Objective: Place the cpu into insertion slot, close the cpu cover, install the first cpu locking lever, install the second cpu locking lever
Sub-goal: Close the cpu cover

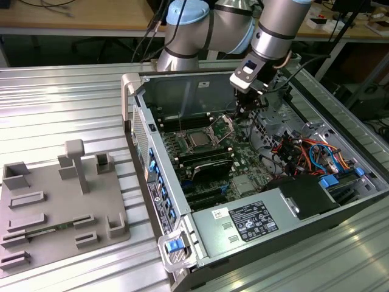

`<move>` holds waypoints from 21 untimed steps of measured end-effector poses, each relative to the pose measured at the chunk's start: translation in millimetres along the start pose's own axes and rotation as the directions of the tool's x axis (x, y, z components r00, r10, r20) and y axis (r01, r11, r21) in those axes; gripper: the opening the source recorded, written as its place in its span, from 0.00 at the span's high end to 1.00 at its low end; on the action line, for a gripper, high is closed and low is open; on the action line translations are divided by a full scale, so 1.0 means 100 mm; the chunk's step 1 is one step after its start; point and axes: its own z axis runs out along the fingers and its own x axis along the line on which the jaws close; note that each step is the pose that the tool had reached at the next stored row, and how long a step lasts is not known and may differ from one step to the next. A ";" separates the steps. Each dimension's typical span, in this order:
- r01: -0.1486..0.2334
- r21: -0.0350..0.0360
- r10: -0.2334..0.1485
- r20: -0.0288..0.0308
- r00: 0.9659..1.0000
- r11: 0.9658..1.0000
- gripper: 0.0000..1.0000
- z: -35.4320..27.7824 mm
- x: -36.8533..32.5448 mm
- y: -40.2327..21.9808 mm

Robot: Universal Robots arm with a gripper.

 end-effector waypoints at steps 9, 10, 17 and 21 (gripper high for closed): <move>0.000 0.013 0.000 0.000 1.000 1.000 0.89 0.215 0.007 0.047; 0.000 0.014 0.000 0.000 1.000 1.000 0.89 0.230 0.008 0.047; 0.000 0.019 0.000 0.000 1.000 1.000 0.89 0.274 0.008 -0.016; 0.000 0.019 0.000 0.000 1.000 1.000 0.89 0.276 0.008 -0.035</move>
